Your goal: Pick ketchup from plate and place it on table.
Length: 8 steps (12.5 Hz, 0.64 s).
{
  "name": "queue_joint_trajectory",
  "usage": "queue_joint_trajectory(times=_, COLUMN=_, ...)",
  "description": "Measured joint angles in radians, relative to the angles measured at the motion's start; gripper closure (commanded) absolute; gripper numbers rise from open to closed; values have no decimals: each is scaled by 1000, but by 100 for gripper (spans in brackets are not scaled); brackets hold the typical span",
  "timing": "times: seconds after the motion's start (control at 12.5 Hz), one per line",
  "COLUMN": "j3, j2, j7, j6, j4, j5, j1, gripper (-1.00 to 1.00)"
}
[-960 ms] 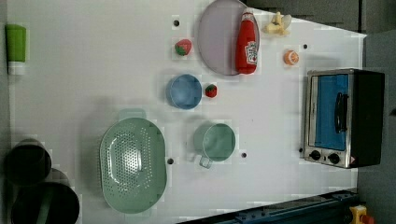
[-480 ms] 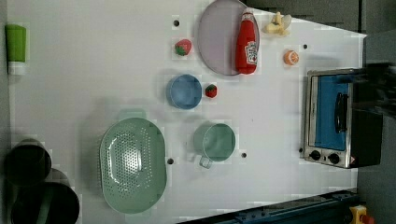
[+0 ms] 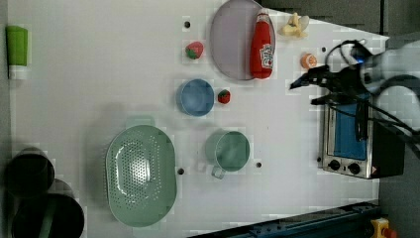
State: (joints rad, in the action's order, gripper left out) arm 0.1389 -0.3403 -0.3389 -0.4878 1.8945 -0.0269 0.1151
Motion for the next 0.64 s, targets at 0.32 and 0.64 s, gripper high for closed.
queue_joint_trajectory(times=0.32, j3=-3, j2=-131, j7=-181, j6=-102, j4=-69, j5=-2, j1=-4, gripper=-100)
queue_joint_trajectory(times=0.64, j3=-10, j2=-230, j7=-241, j6=-124, j4=-175, j5=25, j1=-1, gripper=-100)
